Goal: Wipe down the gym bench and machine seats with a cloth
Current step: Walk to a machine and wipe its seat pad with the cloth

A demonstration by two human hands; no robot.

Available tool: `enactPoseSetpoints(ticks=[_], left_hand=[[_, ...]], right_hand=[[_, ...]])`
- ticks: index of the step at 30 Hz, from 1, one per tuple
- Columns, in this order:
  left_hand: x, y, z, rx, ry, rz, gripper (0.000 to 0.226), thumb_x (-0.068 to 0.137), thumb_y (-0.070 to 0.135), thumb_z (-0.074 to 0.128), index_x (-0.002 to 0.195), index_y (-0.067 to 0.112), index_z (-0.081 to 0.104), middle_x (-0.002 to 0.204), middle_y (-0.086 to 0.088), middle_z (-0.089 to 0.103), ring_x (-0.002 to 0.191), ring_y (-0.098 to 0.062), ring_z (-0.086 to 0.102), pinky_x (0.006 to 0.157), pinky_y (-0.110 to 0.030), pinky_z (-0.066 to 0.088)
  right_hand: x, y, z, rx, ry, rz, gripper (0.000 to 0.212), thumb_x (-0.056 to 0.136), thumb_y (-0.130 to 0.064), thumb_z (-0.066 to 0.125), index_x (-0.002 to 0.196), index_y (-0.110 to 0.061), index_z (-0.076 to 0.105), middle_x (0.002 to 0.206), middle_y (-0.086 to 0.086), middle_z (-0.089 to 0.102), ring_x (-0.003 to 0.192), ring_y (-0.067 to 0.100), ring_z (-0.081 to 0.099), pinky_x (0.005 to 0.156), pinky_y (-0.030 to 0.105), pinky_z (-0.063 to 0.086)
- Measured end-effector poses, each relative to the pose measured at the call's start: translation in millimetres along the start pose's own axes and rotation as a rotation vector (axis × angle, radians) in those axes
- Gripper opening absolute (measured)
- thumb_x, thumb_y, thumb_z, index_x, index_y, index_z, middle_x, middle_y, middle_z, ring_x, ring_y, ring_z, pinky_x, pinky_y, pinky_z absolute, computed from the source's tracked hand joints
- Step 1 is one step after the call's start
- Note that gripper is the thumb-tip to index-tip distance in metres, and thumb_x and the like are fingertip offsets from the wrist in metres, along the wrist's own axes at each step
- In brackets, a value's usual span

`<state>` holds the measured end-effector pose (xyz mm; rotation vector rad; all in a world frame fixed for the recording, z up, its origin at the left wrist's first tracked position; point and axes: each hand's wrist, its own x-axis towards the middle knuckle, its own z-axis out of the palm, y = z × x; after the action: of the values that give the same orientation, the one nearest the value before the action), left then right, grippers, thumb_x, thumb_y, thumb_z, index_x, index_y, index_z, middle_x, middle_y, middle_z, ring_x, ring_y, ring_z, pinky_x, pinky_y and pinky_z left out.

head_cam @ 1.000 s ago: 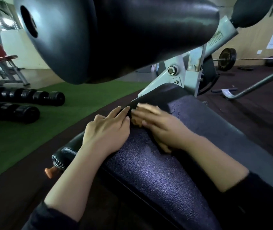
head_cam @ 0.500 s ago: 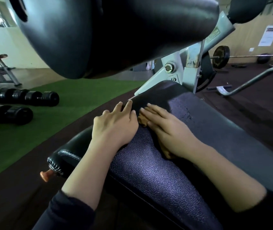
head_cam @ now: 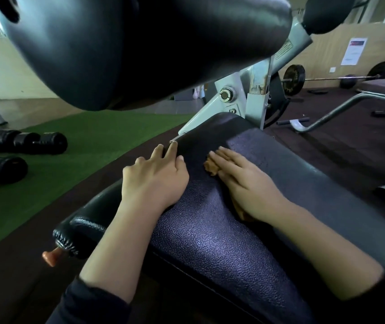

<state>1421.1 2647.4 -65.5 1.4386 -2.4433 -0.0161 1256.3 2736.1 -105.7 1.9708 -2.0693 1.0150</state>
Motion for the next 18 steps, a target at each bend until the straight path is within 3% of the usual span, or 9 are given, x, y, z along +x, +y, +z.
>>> enactPoseSetpoints(ticks=[3,5,6,7,8,10,14,18], left_hand=[[0,0,-1,0.002,-0.007,0.001,0.052,0.101,0.046,0.017,0.152,0.037,0.014,0.158,0.009,0.023,0.128,-0.036,0.044,0.095,-0.045,0.037],[0,0,-1,0.003,-0.006,0.005,0.052,0.101,0.047,0.017,0.152,0.037,0.015,0.158,0.009,0.023,0.128,-0.036,0.044,0.097,-0.045,0.036],[0,-1,-1,0.004,-0.002,0.007,0.052,0.101,0.047,0.017,0.152,0.037,0.016,0.157,0.009,0.024,0.128,-0.036,0.044,0.097,-0.045,0.036],[0,-1,-1,0.005,-0.001,0.010,0.052,0.101,0.047,0.017,0.152,0.036,0.016,0.157,0.009,0.025,0.128,-0.036,0.044,0.096,-0.045,0.036],[0,-1,-1,0.006,-0.003,0.012,0.052,0.101,0.047,0.017,0.152,0.036,0.016,0.157,0.009,0.025,0.128,-0.036,0.044,0.096,-0.045,0.036],[0,0,-1,0.017,-0.017,0.009,0.053,0.101,0.048,0.017,0.152,0.036,0.016,0.158,0.008,0.024,0.130,-0.036,0.042,0.097,-0.045,0.036],[0,3,-2,0.051,-0.044,0.038,0.056,0.100,0.050,0.015,0.153,0.031,0.015,0.161,0.005,0.015,0.137,-0.031,0.034,0.099,-0.051,0.037],[6,8,-3,0.086,-0.105,0.116,0.056,0.101,0.048,0.015,0.154,0.032,0.010,0.163,0.005,0.004,0.146,-0.026,0.018,0.106,-0.054,0.030]], right_hand=[[44,11,7,0.063,-0.067,0.035,0.040,0.099,-0.027,0.042,0.139,-0.033,0.042,0.152,-0.008,0.030,0.125,0.008,0.047,0.111,0.029,0.030],[61,33,0,0.127,-0.050,0.146,0.038,0.100,-0.026,0.040,0.136,-0.035,0.045,0.149,-0.012,0.033,0.085,-0.006,0.057,0.101,0.034,0.042],[61,46,-6,0.152,-0.019,0.206,0.037,0.100,-0.025,0.040,0.135,-0.034,0.047,0.145,-0.014,0.037,0.076,-0.007,0.057,0.095,0.031,0.046],[54,60,-12,0.159,0.011,0.259,0.036,0.100,-0.023,0.040,0.134,-0.031,0.048,0.140,-0.014,0.042,0.082,0.001,0.062,0.091,0.028,0.047],[42,71,-18,0.138,0.030,0.297,0.036,0.100,-0.022,0.041,0.134,-0.030,0.049,0.137,-0.013,0.045,0.100,0.009,0.062,0.093,0.027,0.045],[15,80,-25,0.046,0.039,0.346,0.038,0.099,-0.023,0.041,0.136,-0.030,0.047,0.144,-0.009,0.041,0.130,0.014,0.043,0.107,0.030,0.033],[-14,52,-16,-0.050,0.029,0.274,0.042,0.098,-0.022,0.041,0.139,-0.032,0.042,0.150,-0.007,0.033,0.139,0.013,0.029,0.114,0.034,0.025],[0,29,-11,0.013,0.021,0.203,0.041,0.098,-0.021,0.043,0.137,-0.032,0.045,0.150,-0.008,0.033,0.139,0.009,0.028,0.109,0.020,0.021]])
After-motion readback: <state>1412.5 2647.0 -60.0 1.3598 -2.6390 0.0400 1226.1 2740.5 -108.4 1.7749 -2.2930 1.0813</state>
